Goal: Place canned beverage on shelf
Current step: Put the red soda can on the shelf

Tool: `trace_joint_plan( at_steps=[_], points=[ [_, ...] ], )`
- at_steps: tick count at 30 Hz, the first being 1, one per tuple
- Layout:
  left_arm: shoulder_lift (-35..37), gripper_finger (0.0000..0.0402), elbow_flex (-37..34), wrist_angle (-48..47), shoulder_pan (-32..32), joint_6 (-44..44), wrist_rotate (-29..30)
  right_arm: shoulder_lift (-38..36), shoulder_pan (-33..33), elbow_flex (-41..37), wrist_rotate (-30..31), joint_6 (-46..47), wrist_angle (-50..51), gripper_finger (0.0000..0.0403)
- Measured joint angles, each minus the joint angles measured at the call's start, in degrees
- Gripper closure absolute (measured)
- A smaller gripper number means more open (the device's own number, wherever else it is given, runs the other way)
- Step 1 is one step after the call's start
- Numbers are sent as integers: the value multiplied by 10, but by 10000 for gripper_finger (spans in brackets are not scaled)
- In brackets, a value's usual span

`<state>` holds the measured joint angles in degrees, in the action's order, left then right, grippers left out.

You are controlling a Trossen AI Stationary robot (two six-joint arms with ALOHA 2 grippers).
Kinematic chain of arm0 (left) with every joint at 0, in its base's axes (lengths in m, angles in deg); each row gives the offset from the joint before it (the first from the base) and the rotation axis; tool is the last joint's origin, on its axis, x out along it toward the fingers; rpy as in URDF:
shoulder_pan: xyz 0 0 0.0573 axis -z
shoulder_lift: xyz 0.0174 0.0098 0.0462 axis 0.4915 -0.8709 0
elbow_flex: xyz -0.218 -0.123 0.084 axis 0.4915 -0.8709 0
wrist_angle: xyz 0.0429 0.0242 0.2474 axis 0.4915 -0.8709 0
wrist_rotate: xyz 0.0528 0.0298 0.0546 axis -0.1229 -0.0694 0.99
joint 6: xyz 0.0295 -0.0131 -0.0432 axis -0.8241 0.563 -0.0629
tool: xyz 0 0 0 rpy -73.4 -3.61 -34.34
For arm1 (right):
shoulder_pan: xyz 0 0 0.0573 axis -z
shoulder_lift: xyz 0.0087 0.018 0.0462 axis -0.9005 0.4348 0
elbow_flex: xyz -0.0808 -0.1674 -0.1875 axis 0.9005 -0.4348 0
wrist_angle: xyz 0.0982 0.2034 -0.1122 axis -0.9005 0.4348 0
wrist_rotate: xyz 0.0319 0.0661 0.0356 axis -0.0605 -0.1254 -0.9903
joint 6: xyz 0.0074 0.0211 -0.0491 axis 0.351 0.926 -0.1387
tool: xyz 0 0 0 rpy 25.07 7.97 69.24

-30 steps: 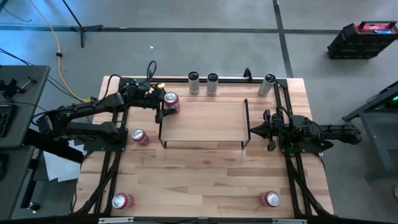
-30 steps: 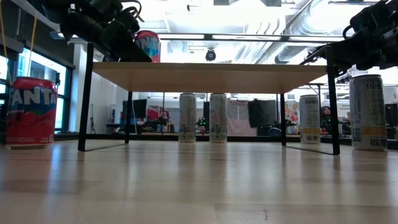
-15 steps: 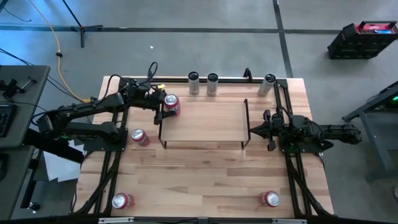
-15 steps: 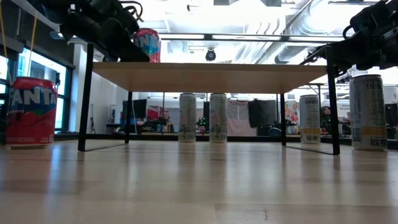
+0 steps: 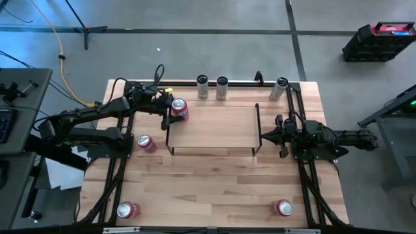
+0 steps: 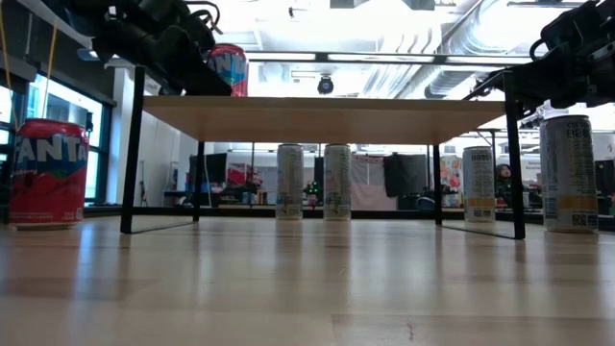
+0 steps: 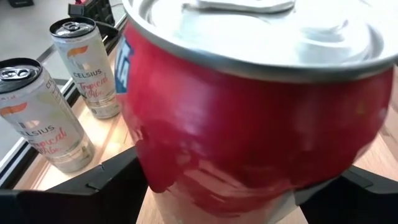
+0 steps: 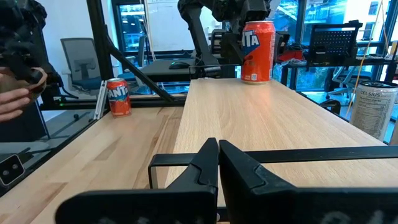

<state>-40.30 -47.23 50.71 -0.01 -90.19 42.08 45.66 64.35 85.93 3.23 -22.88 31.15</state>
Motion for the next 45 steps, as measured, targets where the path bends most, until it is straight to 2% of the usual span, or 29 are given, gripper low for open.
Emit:
trace_joint_plan(
  at_steps=[10,22,28,36,45],
  points=[
    [0,63,0,-1,0,15,0,0,0,0,0,0,0,402],
    [0,4,0,-8,11,14,1,0,0,0,0,0,0,402],
    [1,2,1,-30,16,2,42,0,0,0,0,0,0,402],
    [4,2,1,-32,19,-5,38,0,0,0,0,0,0,402],
    [43,2,1,-33,21,-11,40,0,0,0,0,0,0,402]
  ],
)
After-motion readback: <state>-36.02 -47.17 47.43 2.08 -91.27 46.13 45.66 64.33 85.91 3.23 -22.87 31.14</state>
